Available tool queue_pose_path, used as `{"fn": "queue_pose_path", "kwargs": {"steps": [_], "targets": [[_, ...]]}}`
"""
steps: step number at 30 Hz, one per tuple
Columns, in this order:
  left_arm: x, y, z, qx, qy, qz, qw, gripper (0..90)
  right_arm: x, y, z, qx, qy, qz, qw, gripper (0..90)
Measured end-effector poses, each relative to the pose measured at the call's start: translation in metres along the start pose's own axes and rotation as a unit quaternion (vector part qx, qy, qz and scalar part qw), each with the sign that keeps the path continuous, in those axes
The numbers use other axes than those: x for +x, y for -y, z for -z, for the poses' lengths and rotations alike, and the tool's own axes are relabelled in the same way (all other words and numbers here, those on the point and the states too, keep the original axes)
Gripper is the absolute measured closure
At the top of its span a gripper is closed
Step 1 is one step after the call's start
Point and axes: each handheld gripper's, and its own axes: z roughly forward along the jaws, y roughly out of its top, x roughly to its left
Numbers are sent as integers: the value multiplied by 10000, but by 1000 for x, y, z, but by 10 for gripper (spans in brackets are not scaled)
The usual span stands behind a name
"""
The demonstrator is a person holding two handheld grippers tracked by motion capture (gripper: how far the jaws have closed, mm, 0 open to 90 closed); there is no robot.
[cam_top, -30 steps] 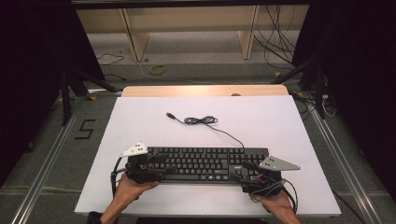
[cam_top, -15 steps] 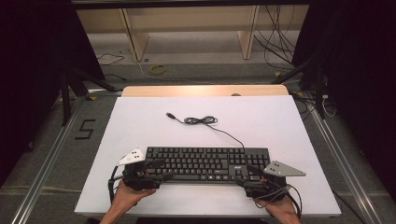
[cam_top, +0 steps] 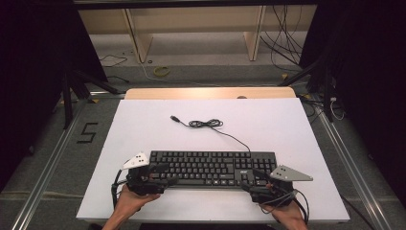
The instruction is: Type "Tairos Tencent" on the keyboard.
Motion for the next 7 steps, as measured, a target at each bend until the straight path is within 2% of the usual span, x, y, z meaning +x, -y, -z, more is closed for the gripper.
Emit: {"fn": "queue_pose_path", "kwargs": {"steps": [7], "targets": [[1, 0, -1, -3, -23, -14, 10000, 250, 0, 0, 0, 15, 17, 10, 10000, 312]]}}
